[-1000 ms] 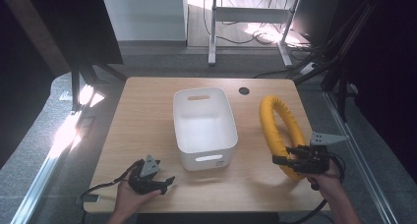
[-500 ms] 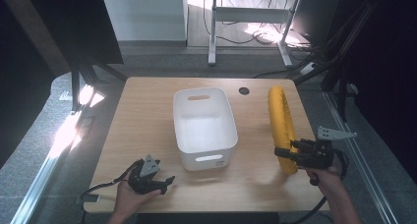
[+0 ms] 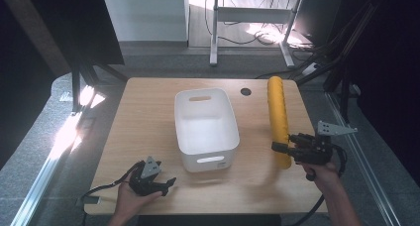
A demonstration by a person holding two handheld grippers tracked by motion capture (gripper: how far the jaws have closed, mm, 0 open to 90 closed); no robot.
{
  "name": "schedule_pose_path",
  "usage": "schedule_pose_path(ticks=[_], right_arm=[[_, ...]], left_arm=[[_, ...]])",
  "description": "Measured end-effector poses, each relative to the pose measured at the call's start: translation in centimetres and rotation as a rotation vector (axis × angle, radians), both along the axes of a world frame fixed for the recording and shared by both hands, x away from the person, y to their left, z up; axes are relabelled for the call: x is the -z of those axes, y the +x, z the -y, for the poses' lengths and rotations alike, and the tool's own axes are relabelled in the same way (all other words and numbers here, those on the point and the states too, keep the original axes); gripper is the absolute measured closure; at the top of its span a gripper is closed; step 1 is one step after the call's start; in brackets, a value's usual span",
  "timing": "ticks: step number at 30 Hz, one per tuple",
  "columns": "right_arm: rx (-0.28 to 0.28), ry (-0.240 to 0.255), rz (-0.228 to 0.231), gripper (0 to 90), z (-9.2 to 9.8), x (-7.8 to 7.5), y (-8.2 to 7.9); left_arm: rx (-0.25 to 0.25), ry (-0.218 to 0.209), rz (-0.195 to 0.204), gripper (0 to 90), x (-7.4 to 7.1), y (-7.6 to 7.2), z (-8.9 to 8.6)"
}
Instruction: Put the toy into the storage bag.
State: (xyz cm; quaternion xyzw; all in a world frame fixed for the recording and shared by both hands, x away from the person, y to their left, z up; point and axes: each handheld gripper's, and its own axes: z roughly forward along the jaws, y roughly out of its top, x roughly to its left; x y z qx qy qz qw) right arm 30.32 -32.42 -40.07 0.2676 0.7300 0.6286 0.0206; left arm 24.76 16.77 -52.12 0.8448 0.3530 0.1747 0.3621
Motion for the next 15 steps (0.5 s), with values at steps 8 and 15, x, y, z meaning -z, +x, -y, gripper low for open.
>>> schedule_pose_path(ticks=[8, 15], right_arm=[[-0.001, 0.018, 0.013, 50.7, -0.4, -0.6, 0.3], [-0.007, 0.03, 0.026, 50.7, -1.0, -1.2, 0.5]], left_arm=[[-0.001, 0.004, -0.003, 20.8, 0.1, 0.0, 0.0], [-0.001, 0.003, -0.004, 20.7, 0.1, 0.0, 0.1]])
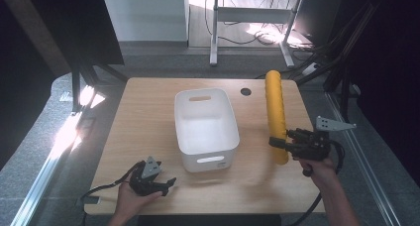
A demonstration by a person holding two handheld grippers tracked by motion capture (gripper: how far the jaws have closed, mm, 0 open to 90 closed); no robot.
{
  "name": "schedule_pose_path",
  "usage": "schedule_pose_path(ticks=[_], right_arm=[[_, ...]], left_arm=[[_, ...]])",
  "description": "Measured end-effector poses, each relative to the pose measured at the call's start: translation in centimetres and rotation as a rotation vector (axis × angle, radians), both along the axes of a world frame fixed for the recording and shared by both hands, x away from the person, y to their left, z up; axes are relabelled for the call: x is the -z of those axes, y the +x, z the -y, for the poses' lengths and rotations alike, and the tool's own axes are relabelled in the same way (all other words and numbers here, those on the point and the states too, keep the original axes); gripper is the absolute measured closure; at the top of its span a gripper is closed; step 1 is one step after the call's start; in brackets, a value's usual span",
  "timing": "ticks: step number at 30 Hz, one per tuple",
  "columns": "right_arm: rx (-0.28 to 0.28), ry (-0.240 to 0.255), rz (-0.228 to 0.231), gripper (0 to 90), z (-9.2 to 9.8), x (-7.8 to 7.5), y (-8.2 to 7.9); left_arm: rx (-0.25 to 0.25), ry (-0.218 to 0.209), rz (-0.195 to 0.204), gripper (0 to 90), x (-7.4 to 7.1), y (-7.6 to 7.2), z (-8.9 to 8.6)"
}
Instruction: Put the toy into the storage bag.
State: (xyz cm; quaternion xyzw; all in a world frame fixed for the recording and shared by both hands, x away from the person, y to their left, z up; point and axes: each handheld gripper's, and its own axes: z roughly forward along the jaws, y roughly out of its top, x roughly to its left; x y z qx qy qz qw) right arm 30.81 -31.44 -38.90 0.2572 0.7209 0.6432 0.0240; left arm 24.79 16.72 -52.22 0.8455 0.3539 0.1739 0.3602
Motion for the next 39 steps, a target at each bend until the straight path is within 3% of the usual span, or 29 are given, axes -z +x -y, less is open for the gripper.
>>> schedule_pose_path(ticks=[16, 39], right_arm=[[-0.016, 0.046, 0.033, 50.6, -1.6, -1.6, 0.5], [0.037, 0.087, 0.12, 50.6, -4.7, -4.7, 2.2]], left_arm=[[0.003, 0.005, -0.002, 20.7, 0.1, 0.1, 0.1], [0.002, 0.006, -0.011, 20.7, 0.3, 0.2, 0.2]])
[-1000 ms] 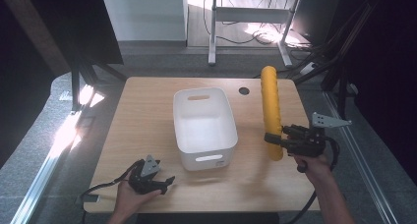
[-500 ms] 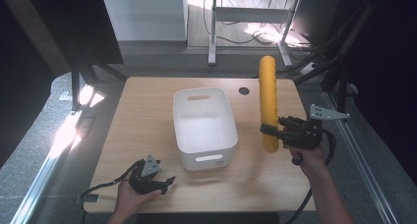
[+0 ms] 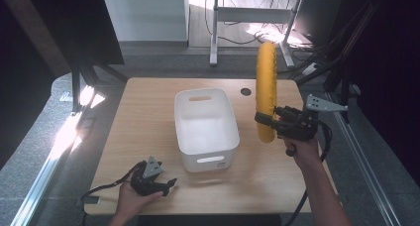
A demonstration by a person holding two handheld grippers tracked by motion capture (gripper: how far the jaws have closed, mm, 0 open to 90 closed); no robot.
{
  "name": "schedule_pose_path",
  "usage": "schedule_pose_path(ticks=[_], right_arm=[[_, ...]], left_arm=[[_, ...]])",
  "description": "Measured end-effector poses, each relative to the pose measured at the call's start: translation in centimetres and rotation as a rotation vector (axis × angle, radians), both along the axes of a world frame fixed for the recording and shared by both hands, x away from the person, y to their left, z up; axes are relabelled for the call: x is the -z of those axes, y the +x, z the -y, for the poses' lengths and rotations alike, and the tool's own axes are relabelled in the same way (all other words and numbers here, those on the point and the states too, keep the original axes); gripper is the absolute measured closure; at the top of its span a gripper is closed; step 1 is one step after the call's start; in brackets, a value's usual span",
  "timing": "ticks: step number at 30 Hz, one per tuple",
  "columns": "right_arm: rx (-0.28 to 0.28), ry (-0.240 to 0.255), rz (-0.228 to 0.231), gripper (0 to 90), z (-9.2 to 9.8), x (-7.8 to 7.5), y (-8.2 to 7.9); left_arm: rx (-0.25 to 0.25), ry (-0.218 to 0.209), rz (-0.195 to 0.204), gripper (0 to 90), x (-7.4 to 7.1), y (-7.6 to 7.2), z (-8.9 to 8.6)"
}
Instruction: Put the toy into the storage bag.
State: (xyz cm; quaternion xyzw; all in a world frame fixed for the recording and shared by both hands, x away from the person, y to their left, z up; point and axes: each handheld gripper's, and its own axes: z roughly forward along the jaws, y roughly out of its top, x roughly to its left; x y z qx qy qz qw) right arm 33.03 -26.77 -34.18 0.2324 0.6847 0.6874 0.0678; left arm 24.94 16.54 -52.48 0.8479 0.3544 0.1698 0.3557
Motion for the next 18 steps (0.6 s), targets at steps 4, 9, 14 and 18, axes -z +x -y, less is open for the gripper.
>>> schedule_pose_path(ticks=[4, 9, 14, 18], right_arm=[[0.001, 0.014, 0.017, 50.6, -0.6, -0.7, 0.2], [0.001, 0.025, 0.045, 50.5, -1.4, -1.7, 0.5], [-0.009, 0.028, 0.061, 50.5, -2.4, -2.1, 0.6], [-0.017, 0.046, 0.061, 50.5, -3.0, -2.2, 0.8]], left_arm=[[0.0, 0.0, 0.0, 20.7, 0.0, 0.0, 0.0], [0.0, 0.004, -0.002, 20.7, 0.1, 0.1, 0.0], [0.0, 0.005, -0.005, 20.7, 0.1, 0.1, 0.1], [0.001, 0.009, -0.006, 20.7, 0.2, 0.1, 0.1]])
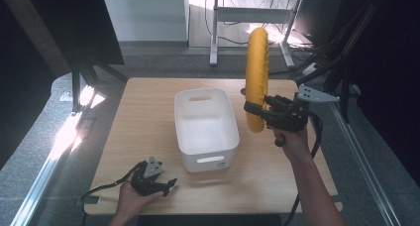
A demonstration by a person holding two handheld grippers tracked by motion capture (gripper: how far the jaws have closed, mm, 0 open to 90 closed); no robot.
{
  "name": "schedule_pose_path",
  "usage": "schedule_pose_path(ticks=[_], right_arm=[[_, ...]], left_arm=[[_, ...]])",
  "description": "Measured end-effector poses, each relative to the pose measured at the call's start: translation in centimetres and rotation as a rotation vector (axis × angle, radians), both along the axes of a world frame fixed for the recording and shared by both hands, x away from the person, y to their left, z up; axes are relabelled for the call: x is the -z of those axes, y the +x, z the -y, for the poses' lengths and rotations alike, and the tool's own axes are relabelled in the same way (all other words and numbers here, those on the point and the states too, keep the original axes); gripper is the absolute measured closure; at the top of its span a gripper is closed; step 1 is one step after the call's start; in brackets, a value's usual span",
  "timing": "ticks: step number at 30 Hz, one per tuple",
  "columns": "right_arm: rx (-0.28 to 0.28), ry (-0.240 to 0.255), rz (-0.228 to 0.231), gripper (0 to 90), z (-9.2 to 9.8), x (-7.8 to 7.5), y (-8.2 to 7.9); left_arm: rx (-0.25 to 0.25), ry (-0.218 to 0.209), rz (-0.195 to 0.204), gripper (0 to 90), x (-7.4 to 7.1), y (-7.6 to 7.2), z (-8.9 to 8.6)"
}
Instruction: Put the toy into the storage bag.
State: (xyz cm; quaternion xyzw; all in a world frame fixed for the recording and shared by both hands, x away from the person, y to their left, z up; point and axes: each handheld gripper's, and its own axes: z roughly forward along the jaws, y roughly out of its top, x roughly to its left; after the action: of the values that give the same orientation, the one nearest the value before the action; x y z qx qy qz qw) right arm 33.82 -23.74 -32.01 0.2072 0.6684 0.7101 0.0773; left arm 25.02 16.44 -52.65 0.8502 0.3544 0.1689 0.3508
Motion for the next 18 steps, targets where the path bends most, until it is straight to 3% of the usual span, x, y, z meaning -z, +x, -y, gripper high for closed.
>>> schedule_pose_path(ticks=[18], right_arm=[[0.008, 0.013, 0.008, 50.4, -1.4, -0.2, 0.9]], left_arm=[[0.004, 0.008, -0.003, 20.7, 0.2, 0.1, 0.1]])
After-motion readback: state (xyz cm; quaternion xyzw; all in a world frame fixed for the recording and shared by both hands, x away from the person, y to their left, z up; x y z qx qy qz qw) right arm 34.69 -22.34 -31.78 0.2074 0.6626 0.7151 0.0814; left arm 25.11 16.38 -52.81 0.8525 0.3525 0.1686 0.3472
